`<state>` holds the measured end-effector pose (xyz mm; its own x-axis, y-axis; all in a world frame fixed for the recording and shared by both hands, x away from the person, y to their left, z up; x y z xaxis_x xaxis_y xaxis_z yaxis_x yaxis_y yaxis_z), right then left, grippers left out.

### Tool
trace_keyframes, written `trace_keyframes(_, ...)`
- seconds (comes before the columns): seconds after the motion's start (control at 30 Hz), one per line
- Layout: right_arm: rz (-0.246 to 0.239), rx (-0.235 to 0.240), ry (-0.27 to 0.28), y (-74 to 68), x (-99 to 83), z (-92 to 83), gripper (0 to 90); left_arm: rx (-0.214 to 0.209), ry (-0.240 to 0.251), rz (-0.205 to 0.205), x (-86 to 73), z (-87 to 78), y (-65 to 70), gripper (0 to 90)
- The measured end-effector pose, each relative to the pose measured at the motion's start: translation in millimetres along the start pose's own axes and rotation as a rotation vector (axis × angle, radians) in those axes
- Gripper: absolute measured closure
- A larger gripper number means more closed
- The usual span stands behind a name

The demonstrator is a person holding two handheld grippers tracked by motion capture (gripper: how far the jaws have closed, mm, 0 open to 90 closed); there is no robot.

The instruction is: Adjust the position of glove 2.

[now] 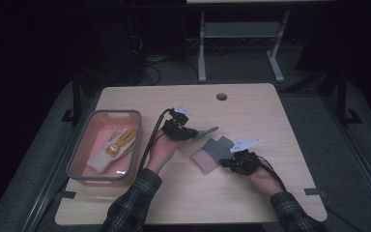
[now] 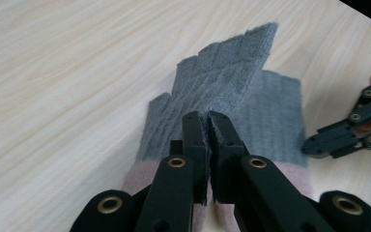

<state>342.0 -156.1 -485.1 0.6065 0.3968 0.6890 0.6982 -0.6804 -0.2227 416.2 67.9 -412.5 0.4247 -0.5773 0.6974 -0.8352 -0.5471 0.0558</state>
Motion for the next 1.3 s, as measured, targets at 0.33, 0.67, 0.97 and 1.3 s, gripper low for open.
trace_keyframes(0.33, -0.018, -0.009, -0.001, -0.3, 1.3, 0.2, 90.0, -0.036, -0.011, -0.006, 8.6, 7.7, 23.4, 86.5)
trace_keyframes(0.67, -0.009, -0.01, -0.003, -0.4, 1.2, 0.8, 90.0, -0.073, -0.012, -0.016, 15.0, 19.8, 41.4, 86.4)
trace_keyframes(0.97, -0.002, -0.008, 0.015, 3.3, -0.5, -7.1, 85.2, -0.113, -0.033, -0.011, 15.5, 33.7, 50.5, 85.8)
trace_keyframes(1.3, 0.021, -0.041, 0.034, 17.8, -10.2, -27.6, 78.2, -0.152, -0.034, 0.007, 17.1, 40.4, 62.9, 83.6)
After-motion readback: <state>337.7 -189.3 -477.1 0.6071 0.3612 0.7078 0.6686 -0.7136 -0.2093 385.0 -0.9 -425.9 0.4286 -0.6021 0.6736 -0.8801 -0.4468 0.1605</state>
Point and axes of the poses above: each handheld gripper's, and its own axes: z roughly forward along the jaws, x roughly out of its top, y roughly to its right, the point moved 2 cm from there along z, roughly forward along the jaws, and after that the axes turned 8 degrees about z, right-handed, at the moved point
